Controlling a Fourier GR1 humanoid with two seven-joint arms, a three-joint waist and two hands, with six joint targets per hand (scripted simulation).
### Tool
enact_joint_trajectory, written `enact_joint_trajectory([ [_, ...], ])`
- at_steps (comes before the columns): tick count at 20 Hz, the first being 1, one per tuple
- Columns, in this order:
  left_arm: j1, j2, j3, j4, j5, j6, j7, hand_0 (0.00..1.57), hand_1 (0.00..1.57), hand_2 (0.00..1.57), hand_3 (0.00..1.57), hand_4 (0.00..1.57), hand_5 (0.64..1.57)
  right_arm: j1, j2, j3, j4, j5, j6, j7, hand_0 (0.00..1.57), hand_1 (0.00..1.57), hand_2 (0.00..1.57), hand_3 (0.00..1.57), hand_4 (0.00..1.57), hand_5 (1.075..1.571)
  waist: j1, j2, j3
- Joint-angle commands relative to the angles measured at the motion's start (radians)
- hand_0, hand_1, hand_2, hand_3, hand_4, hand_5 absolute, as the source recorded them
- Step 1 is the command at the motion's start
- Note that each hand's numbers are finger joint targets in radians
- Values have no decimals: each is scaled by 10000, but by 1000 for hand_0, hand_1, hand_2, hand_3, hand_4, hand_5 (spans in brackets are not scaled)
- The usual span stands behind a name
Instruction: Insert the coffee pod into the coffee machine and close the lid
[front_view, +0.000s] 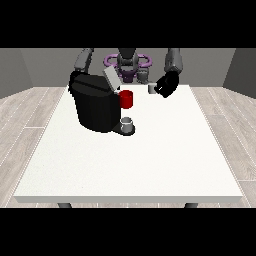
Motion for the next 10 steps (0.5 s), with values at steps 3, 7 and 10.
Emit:
enact_joint_trajectory([
  [3, -527, -122, 112, -428, 234, -821, 781, 1461, 1461, 1471, 1425, 629, 1571, 330, 44, 138, -68, -83, 221, 68, 0, 0, 0, 0, 251, 1571, -189, -678, -2],
  [7, -541, -289, -30, -1024, 136, -1121, 1205, 1461, 1461, 1471, 1425, 629, 1571, 301, -390, -162, 281, -222, 484, -177, 0, 0, 0, 0, 295, 1571, 52, -622, -1],
  [10, -1172, -645, 85, -1041, 175, -1001, 1801, 1501, 1501, 1473, 1402, 635, 1571, -296, -364, -262, 366, -194, 179, -160, 0, 0, 0, 0, 232, 1571, -101, -202, -1],
])
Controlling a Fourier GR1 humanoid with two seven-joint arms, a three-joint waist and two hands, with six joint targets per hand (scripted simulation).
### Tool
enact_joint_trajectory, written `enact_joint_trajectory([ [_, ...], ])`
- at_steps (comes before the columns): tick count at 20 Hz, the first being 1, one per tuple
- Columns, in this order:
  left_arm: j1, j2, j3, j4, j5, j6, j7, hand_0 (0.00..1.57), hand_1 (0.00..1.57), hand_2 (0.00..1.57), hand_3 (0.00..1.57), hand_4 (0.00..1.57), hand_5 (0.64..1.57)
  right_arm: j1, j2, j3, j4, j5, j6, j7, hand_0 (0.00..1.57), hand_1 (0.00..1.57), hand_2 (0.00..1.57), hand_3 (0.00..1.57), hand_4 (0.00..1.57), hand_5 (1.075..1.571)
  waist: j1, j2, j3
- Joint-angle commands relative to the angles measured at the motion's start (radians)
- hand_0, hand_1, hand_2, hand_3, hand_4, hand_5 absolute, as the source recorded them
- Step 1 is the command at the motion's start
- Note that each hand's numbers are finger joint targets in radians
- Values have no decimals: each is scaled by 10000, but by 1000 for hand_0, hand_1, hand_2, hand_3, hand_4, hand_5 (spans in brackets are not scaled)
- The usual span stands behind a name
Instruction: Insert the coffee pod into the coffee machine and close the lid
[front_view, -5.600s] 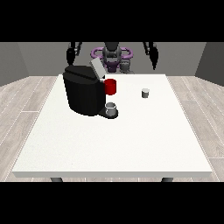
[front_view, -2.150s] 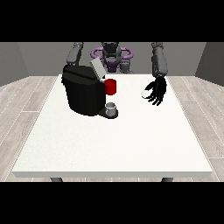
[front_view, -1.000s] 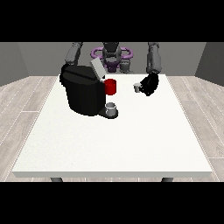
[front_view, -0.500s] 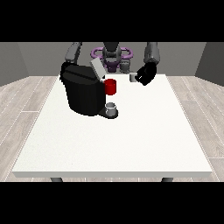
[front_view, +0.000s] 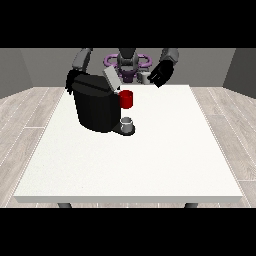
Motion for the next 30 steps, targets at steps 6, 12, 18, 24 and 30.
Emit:
enact_joint_trajectory([
  [6, -1217, -835, 410, -691, 458, -40, 1674, 1402, 1402, 1430, 1369, 656, 1571, 192, 25, -145, 478, -136, 184, -657, 0, 0, 0, 0, 192, 1571, -105, -1, 3],
  [12, -1646, 327, 1163, -143, 811, -330, 937, 1381, 1381, 1409, 1249, 600, 1571, -163, -227, -154, -173, -453, 654, -405, 0, 0, 0, 0, 257, 1571, -693, 912, -1],
  [18, -2686, 233, 1468, 226, 825, 300, 1423, 1469, 1469, 1473, 1358, 639, 1571, -925, -466, 76, 48, -129, 982, -1019, 0, 0, 0, 0, 0, 1571, -983, 2108, 1],
  [24, -3158, 460, 1677, 381, 912, 563, 1348, 1489, 1489, 1476, 1411, 599, 1571, -1370, -692, -98, 367, -522, 1757, -1288, 0, 0, 0, 0, 183, 1571, -1063, 2533, 3],
  [30, -3996, 1278, 2212, 1021, 1173, 381, 1507, 1438, 1438, 1475, 1389, 595, 1571, -1886, -636, 50, 117, -496, 1741, -889, 0, 0, 0, 0, 233, 1571, -1512, 3002, 0],
])
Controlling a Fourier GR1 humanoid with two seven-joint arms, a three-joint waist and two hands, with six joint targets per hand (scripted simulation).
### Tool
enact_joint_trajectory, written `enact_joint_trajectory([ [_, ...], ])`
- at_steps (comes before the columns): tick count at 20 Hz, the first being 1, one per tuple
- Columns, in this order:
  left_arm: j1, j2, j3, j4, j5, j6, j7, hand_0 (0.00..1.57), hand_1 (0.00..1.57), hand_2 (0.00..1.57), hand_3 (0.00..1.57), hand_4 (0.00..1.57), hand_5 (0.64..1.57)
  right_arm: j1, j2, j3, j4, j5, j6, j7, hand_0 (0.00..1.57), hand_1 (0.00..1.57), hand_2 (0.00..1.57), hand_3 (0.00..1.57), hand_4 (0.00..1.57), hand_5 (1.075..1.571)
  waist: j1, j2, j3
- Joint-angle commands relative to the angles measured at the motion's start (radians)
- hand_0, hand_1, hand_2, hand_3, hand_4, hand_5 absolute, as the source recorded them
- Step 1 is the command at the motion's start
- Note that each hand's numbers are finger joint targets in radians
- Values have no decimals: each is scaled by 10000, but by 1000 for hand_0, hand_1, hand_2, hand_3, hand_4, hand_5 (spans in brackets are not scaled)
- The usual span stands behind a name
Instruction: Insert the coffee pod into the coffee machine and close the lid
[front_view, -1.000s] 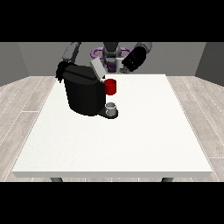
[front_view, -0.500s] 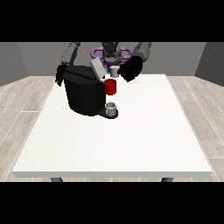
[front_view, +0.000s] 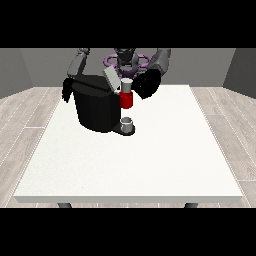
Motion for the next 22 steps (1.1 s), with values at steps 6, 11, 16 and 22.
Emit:
enact_joint_trajectory([
  [6, -339, 928, -21, 515, -265, -91, -398, 1400, 1400, 1465, 1349, 658, 1571, -323, -328, -170, -7, -165, 376, -81, 0, 0, 0, 0, 258, 1571, -474, 679, -1],
  [11, -791, 1174, -110, 506, -332, -261, -510, 1443, 1443, 1477, 1329, 700, 1571, -1041, -274, -204, 388, 24, -98, 387, 0, 0, 0, 0, 263, 1571, -75, 918, -1],
  [16, -800, 456, -172, 500, -229, 59, -83, 1391, 1391, 1443, 1373, 603, 1571, -949, -85, -213, 886, 87, -222, 216, 0, 0, 0, 0, 260, 1571, -30, 500, 1],
  [22, -393, 306, -194, 459, -280, 543, -681, 1374, 1374, 1384, 1258, 554, 1571, -855, -45, -331, 1042, -101, 67, -366, 0, 0, 0, 0, 326, 1571, -10, 769, 1],
])
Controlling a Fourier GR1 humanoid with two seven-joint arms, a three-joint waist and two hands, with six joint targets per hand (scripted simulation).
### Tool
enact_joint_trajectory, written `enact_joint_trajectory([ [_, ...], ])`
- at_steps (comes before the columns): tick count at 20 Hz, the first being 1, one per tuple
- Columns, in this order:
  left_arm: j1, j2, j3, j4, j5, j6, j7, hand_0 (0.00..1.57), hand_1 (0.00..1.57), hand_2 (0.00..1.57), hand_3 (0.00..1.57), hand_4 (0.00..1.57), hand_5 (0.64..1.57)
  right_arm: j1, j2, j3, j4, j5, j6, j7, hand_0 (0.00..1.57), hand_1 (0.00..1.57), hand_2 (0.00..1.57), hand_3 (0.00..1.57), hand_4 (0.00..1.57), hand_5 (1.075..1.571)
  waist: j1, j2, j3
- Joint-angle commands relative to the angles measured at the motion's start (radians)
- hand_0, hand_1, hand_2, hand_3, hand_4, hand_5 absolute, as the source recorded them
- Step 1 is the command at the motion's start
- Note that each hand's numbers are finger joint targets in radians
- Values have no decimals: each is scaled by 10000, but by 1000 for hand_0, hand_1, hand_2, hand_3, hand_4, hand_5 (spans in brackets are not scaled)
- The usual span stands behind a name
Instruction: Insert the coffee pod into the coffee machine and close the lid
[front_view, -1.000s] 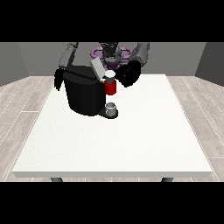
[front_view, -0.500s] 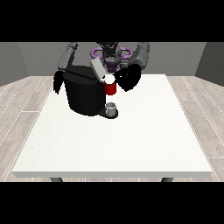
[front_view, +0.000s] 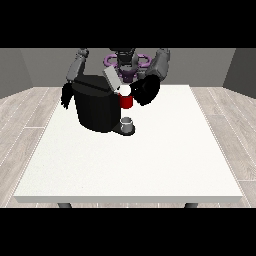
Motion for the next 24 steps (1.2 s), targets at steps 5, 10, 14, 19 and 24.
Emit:
enact_joint_trajectory([
  [5, 972, -1462, -91, -753, 954, -581, -860, 0, 0, 0, 0, 0, 1571, 565, -607, -965, 1526, -491, 354, -642, 0, 0, 0, 0, 313, 1571, 1359, -977, 3],
  [10, 3419, -2819, -57, -851, 1608, -505, -1892, 0, 0, 0, 0, 0, 1571, 1929, -193, -1016, 1603, -625, 295, -939, 0, 0, 0, 0, 258, 1571, 2191, -2705, -5],
  [14, 4998, -3282, 513, -812, 2476, -645, -3010, 0, 0, 0, 0, 0, 1571, 2933, -127, -664, 1313, -411, 587, -1126, 0, 0, 0, 0, 227, 1571, 2410, -3613, -16],
  [19, 7310, -3461, 530, -572, 2822, -1412, -3926, 0, 0, 0, 0, 272, 1571, 4179, 534, 317, 482, 350, 203, -1140, 0, 0, 0, 0, 0, 1571, 2650, -5406, -25],
  [24, 8705, -3015, 815, -285, 2940, -1452, -4214, 0, 0, 0, 0, 342, 1571, 3968, 1135, 1619, -1426, 962, -202, 717, 0, 0, 0, 0, 0, 1571, 2031, -6387, -29],
])
